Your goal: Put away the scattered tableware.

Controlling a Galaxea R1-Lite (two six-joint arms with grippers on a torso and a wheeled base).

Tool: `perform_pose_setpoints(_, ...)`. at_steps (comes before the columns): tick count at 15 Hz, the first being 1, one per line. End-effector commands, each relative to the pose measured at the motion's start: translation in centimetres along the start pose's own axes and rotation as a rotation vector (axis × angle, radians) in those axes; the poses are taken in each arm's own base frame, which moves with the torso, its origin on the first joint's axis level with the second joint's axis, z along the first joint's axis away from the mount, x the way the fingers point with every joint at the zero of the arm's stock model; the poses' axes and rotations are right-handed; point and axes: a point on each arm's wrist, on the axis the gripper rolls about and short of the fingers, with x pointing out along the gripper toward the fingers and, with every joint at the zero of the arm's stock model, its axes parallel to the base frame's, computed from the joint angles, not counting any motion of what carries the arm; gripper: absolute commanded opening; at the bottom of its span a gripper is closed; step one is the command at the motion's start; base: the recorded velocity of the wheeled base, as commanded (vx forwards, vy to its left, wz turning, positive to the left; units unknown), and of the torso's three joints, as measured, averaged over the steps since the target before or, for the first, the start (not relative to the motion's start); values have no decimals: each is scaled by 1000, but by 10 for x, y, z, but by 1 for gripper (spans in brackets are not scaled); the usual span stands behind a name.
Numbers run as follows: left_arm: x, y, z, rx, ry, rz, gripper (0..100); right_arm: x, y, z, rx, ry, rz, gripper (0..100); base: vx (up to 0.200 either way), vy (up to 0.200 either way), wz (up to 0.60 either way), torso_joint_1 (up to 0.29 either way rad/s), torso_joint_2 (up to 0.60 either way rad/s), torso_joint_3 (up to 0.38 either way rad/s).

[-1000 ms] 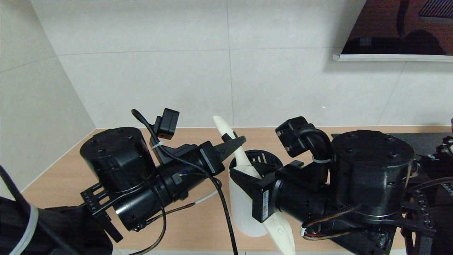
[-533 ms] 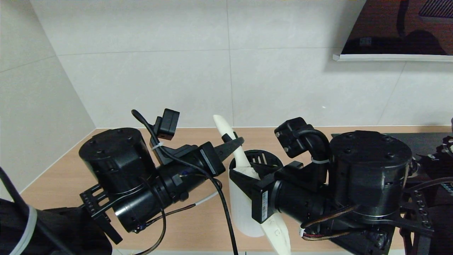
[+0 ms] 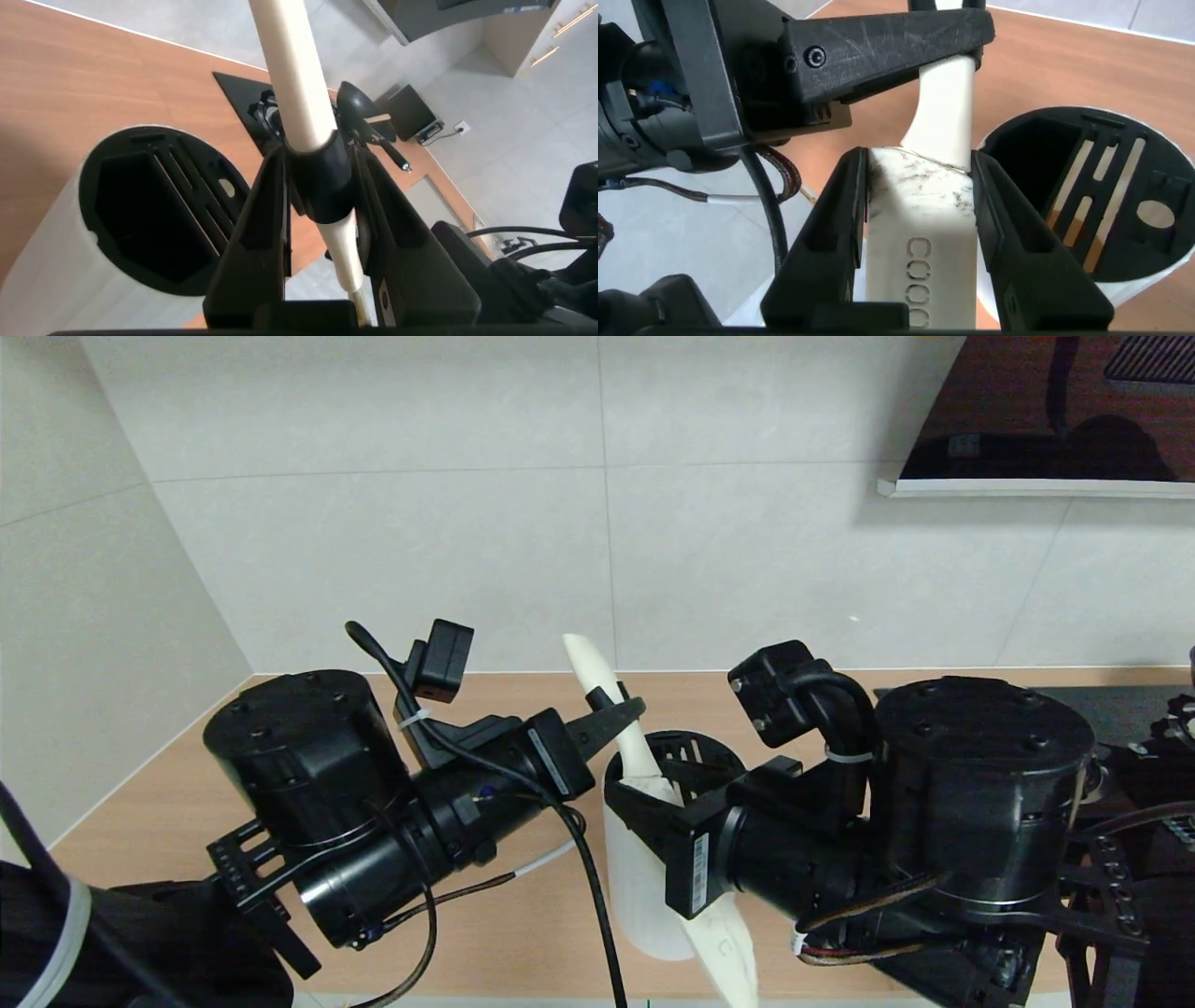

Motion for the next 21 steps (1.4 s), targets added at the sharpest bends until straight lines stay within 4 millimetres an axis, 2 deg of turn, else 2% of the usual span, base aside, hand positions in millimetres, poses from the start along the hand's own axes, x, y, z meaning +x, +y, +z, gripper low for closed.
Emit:
perform_pose_setpoints(1,-1,-2,1,2,-6,-6,0,0,0,0,-1,4,0,100,0,0,0,0,0,0)
perform_pose_setpoints(6,4,-5,9,83,-75,68,0,-3,-3,5,5,-16,-6,100,0,0,0,0,0,0)
perform_pose_setpoints(7,4,-9,14,91,-99,95,0,-6,-7,11,11,-36,-15,100,0,0,0,0,0,0)
perform_pose_setpoints(11,-8,-32,39,99,-95,193,0,-13,-32,33,29,-108,-86,100,0,0,0,0,0,0)
perform_pose_setpoints(12,-14,-48,51,99,-105,247,0,-13,-44,41,36,-132,-123,100,0,0,0,0,0,0)
perform_pose_setpoints(14,-15,-66,57,112,-132,288,0,-12,-54,44,38,-141,-156,100,0,0,0,0,0,0)
perform_pose_setpoints(16,-5,-73,58,173,-134,346,0,-11,-61,47,41,-149,-181,100,0,0,0,0,0,0)
perform_pose_setpoints(17,7,-82,58,205,-157,373,0,-11,-68,50,43,-161,-205,100,0,0,0,0,0,0)
perform_pose_setpoints(21,24,-96,46,408,-277,646,0,-16,-92,66,48,-218,-285,100,0,0,0,0,0,0)
